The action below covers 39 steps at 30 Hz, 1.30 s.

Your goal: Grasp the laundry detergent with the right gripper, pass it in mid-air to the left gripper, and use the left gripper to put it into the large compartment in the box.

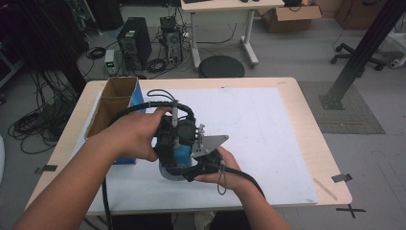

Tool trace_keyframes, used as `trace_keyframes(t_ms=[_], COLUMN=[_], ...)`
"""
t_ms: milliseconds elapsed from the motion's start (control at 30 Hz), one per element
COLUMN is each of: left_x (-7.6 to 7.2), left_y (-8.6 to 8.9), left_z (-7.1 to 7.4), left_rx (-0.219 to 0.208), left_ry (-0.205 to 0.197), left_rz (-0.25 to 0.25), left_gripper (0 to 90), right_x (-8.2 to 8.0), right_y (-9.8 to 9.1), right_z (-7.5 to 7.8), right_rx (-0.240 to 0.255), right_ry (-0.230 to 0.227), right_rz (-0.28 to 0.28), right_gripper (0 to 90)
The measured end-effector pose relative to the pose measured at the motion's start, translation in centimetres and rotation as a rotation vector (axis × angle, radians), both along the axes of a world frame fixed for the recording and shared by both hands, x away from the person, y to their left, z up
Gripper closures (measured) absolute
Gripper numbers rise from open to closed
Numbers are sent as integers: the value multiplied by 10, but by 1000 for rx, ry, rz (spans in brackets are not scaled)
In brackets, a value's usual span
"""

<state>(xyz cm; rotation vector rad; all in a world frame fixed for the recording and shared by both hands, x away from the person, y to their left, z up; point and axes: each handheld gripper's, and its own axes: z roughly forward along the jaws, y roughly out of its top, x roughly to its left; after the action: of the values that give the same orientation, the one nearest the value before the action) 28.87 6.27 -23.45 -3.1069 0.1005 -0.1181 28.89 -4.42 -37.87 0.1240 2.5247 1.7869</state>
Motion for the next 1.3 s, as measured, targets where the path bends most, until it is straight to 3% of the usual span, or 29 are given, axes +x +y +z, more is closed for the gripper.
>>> trace_keyframes(t_ms=[267,600,867,1300], left_x=[-1,1,-2,-3], left_y=[-2,-4,-8,-12], left_z=[-1,-2,5,13], left_rx=[12,23,52,40], left_ry=[-16,-3,-6,-6], left_rz=[-11,-1,15,26], left_gripper=[368,381,386,385], right_x=[0,0,-1,1], right_y=[0,-1,-1,-7], right_z=[-1,-2,3,6], right_rx=[0,-6,12,41], right_ry=[-3,-5,-10,9], right_rz=[-6,-12,2,7], right_gripper=[451,452,452,407])
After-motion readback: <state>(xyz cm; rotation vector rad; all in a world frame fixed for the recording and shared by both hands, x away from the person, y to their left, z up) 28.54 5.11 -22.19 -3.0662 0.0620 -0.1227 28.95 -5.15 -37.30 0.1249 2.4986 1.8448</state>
